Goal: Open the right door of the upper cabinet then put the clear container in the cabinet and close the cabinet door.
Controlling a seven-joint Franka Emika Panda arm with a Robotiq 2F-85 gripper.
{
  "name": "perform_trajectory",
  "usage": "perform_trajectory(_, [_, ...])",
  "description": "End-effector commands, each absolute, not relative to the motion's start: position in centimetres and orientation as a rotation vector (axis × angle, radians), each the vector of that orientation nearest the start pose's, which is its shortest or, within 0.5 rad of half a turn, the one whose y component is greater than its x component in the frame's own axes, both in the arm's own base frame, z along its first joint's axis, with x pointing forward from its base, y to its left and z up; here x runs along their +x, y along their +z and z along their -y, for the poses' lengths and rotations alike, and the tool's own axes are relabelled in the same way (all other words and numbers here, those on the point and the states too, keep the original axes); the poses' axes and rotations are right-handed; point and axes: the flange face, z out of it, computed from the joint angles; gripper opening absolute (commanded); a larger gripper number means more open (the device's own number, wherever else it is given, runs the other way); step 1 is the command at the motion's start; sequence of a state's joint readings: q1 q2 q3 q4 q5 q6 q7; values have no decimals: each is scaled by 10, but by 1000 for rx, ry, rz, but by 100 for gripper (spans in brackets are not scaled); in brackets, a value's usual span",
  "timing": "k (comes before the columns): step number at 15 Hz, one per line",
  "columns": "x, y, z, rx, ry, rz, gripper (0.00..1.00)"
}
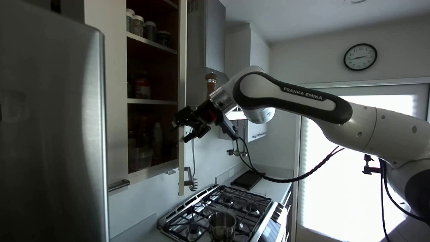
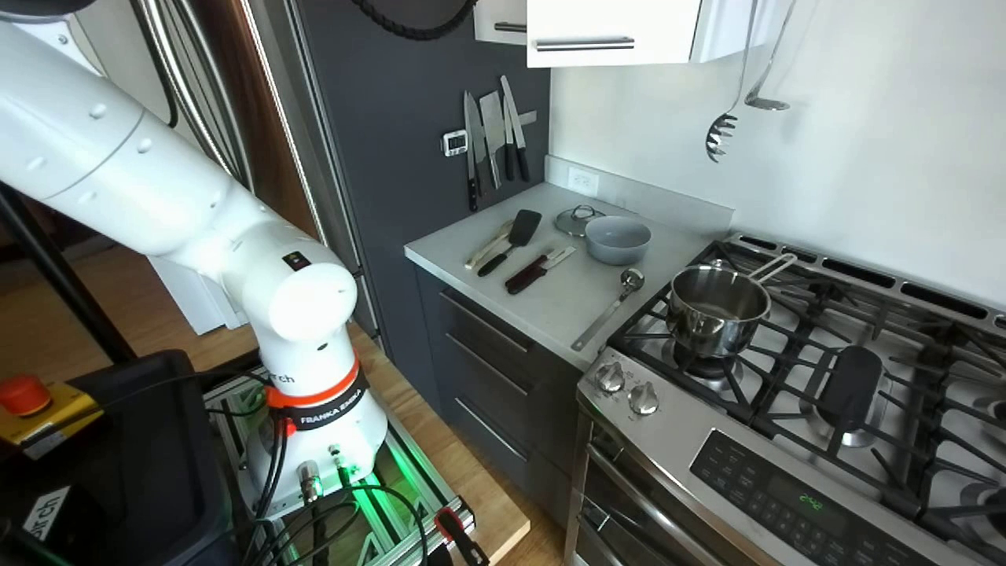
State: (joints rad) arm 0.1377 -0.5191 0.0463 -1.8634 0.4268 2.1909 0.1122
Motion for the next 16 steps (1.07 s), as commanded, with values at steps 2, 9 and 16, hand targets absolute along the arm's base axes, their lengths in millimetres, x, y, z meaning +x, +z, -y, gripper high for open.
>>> perform_trajectory(2, [432, 794, -135, -2295, -1055, -52, 100])
perform_trajectory(9, [432, 793, -160, -2324, -960, 69, 100])
perform_trajectory(16, [403, 824, -144, -2488, -990, 89, 100])
